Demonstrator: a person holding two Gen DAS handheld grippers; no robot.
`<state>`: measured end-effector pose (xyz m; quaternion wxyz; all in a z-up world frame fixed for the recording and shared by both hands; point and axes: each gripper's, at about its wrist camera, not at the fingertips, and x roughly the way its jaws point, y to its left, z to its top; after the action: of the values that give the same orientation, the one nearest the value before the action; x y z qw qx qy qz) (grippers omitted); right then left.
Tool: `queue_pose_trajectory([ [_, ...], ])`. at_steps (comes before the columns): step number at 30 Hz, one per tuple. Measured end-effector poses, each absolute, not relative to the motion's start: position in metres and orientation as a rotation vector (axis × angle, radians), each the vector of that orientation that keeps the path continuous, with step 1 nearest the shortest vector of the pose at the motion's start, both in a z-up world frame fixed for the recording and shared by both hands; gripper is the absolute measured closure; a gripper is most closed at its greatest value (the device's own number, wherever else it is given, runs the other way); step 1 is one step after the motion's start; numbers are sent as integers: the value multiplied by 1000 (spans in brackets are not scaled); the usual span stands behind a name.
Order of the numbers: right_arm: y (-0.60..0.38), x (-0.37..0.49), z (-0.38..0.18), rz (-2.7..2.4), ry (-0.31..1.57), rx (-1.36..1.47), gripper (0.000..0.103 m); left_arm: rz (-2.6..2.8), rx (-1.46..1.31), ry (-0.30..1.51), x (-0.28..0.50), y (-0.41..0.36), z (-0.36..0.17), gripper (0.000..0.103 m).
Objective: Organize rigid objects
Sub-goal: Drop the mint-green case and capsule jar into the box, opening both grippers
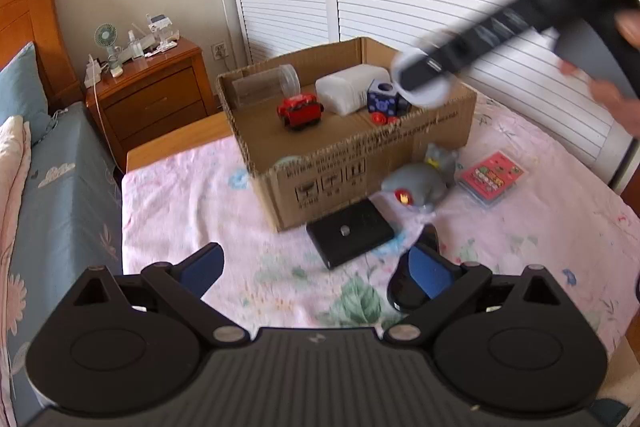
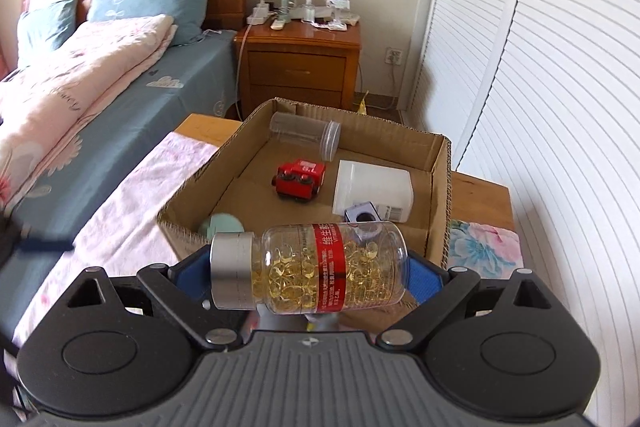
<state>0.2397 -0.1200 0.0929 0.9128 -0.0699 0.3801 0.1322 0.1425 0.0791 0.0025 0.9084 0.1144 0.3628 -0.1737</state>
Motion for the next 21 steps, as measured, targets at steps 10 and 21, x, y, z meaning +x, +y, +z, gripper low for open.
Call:
queue_pose_trajectory([
  [10, -95, 285, 81, 180, 816, -113, 4, -348, 149, 762, 126, 97, -6, 4],
  [21, -105, 262, 85, 181, 788, -94, 0, -305, 100, 749, 125, 116, -9, 3],
])
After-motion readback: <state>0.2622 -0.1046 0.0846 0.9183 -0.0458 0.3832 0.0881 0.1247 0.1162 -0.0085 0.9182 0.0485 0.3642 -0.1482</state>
